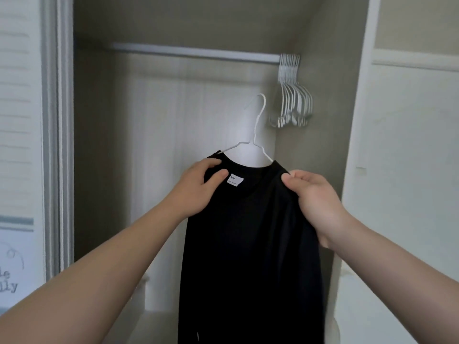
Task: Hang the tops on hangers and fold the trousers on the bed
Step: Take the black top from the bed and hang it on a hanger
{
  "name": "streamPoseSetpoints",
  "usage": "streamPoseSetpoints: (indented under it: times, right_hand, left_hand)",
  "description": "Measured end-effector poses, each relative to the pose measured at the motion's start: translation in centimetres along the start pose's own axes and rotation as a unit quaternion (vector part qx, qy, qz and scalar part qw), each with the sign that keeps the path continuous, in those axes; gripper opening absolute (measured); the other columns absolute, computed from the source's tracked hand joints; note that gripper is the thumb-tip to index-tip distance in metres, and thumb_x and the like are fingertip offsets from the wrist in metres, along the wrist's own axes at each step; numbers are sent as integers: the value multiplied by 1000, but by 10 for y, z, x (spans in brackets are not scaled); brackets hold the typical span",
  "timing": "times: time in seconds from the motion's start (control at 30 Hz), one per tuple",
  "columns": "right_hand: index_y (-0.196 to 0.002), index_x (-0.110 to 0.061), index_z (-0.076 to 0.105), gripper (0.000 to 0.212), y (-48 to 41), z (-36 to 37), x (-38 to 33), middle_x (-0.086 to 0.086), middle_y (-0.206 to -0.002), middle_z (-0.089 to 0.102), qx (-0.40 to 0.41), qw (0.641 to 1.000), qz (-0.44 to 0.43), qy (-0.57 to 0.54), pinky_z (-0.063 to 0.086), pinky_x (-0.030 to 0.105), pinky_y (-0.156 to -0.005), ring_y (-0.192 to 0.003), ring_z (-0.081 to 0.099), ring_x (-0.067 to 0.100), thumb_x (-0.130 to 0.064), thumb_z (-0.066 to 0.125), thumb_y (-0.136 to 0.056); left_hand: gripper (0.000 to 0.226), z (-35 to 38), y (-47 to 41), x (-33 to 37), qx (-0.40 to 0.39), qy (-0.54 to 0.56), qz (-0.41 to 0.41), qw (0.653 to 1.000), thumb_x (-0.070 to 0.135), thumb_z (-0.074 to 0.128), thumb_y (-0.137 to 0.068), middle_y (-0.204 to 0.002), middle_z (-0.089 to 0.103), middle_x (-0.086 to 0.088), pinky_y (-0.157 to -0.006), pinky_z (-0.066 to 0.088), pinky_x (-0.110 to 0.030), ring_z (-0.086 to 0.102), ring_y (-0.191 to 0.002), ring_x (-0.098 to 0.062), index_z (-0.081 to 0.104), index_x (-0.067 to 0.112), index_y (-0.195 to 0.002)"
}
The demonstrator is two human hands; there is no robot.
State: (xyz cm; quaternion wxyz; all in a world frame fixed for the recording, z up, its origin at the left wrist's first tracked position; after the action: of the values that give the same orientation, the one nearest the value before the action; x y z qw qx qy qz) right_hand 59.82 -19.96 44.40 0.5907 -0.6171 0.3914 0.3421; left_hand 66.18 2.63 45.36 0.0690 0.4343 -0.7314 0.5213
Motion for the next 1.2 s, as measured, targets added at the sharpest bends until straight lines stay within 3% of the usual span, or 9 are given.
streamPoseSetpoints:
  times: [0.1, 0.2, 0.43, 0.53, 0.63, 0.73, 0.9, 1.07, 1.2]
  right_hand:
    - [-78, -12, 56, 25, -47, 30, -12, 8, -64, 54, 12, 1000, -13, 1, 42, 22, -49, -55, 53, 18, -19, 51, -102]
    - [-86, -9, 58, 20, -95, 59, -28, 14, -74, 57, 22, 999, -42, 12, 47, 33, -62, -66, 56, 24, -18, 50, -101]
    - [-69, -15, 42, 29, -206, 105, -61, 12, -73, 42, 42, 994, -92, 50, 37, 37, -63, -68, 40, 27, -13, 47, -98]
    - [-71, -17, 43, 28, -250, 119, -73, 6, -72, 45, 43, 992, -103, 55, 40, 31, -61, -68, 45, 25, -13, 45, -99]
    - [-78, -12, 43, 19, -295, 131, -80, 9, -77, 46, 40, 994, -103, 2, 37, 31, -59, -71, 46, 24, -10, 46, -97]
    - [-88, -10, 47, 10, -336, 144, -88, 10, -85, 49, 43, 992, -114, 13, 40, 33, -65, -75, 47, 26, -14, 47, -97]
    - [-72, -14, 37, 27, -392, 165, -88, 4, -69, 41, 48, 994, -101, 1, 29, 27, -53, -61, 39, 24, -15, 46, -98]
    - [-94, -7, 51, 9, -424, 189, -68, 12, -85, 57, 43, 995, -85, -18, 39, 29, -57, -72, 55, 28, -15, 51, -98]
    - [-76, -9, 46, 22, -419, 209, -61, 10, -74, 51, 13, 994, -111, 2, 36, 29, -56, -63, 49, 26, -15, 55, -95]
  left_hand:
    - [23, -18, -13, 3, 17, 55, 2, 998, 46, 62, -95, -114, 66, 11, -89, 47, -13, 59, -99, 4, 62, 33, -114]
    - [28, -25, -24, 5, 14, 91, 9, 996, 52, 76, -81, -94, 68, 10, -69, 47, -10, 62, -78, 1, 64, 31, -97]
    - [62, -11, -58, -16, -7, -5, -28, 1000, 76, 75, -52, -93, 65, 12, -71, 52, -25, 64, -80, -6, 55, 34, -92]
    - [61, -3, -79, -25, 1, -60, -41, 997, 70, 75, -59, -93, 62, 10, -72, 54, -32, 63, -83, -11, 49, 30, -96]
    - [32, 0, -109, -33, 14, -125, -36, 991, 35, 68, -82, -88, 59, 1, -72, 56, -42, 61, -76, -20, 40, 23, -94]
    - [16, -12, -140, -46, 51, -151, -26, 987, 15, 54, -88, -83, 56, -5, -67, 52, -44, 57, -71, -28, 39, 16, -89]
    - [9, -48, -172, -72, 99, -196, -32, 975, 9, 48, -92, -92, 60, -4, -73, 53, -42, 61, -83, -28, 47, 15, -97]
    - [23, -72, -186, -103, 112, -218, -53, 968, 11, 46, -93, -82, 55, 6, -51, 33, -22, 50, -65, -11, 39, 29, -80]
    - [16, -82, -178, -120, 114, -236, -63, 963, 11, 47, -95, -87, 58, 3, -57, 38, -26, 55, -73, -16, 44, 24, -87]
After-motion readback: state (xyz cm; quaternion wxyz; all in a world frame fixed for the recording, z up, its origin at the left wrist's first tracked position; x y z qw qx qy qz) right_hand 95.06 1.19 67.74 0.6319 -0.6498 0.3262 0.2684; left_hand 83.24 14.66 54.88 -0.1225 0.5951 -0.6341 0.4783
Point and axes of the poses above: each hand's wrist, its own y-axis away from the middle knuckle, its own z-axis out of the palm, x = y × z, the point moved 10 cm from there along -y, towards the middle knuckle
